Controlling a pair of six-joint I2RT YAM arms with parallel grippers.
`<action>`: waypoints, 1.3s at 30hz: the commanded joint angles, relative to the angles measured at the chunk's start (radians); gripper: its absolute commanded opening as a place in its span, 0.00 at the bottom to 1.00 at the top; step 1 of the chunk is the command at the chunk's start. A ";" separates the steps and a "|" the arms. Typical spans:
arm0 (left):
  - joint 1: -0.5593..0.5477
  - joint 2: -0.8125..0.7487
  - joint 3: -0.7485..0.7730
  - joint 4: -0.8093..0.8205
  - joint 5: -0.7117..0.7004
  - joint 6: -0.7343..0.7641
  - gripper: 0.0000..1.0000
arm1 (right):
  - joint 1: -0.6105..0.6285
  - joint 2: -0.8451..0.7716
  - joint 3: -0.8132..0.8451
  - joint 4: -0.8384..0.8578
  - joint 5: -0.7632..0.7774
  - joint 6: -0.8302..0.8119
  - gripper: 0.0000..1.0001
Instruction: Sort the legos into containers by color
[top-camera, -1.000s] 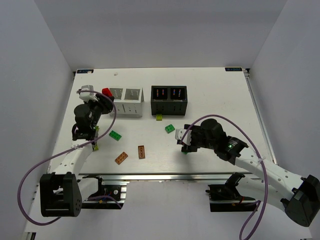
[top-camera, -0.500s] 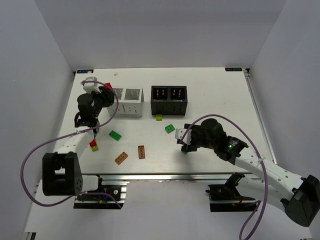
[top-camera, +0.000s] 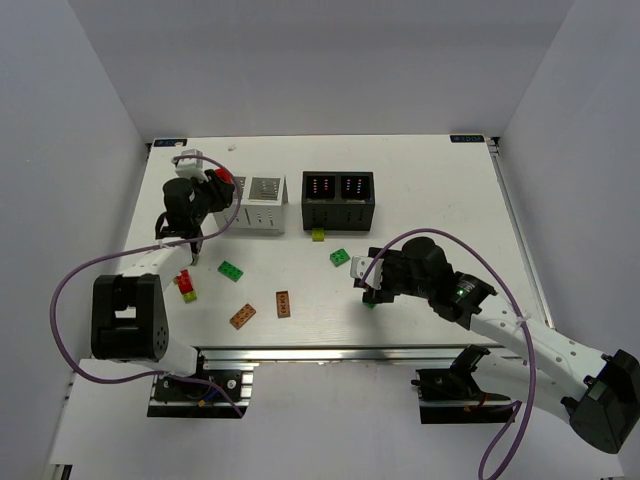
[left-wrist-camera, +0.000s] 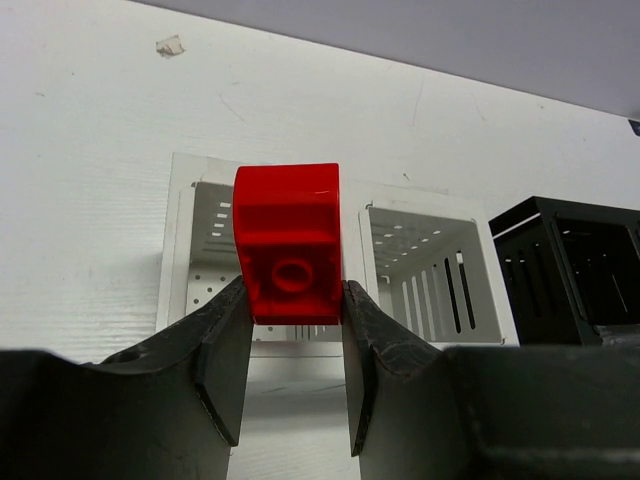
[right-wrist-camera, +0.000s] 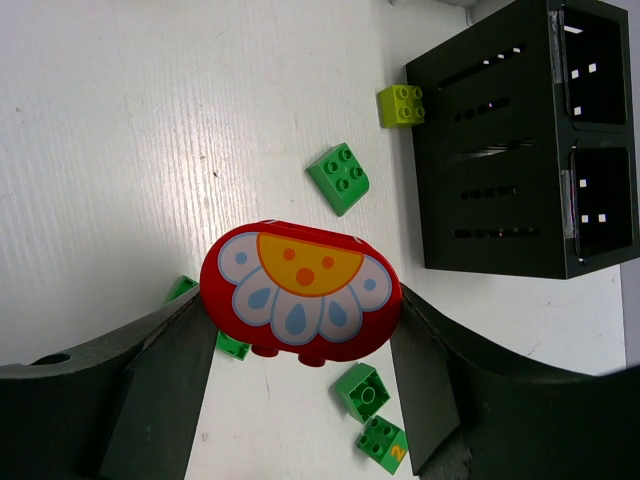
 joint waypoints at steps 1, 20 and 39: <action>0.002 0.015 0.047 -0.019 0.025 0.007 0.29 | 0.005 0.005 -0.008 0.036 0.008 -0.006 0.00; 0.002 0.037 0.064 -0.039 0.017 -0.005 0.56 | 0.005 0.015 -0.009 0.033 0.008 -0.009 0.00; -0.152 -0.246 -0.022 0.117 0.225 -0.282 0.57 | 0.005 0.015 -0.026 0.076 -0.031 0.018 0.00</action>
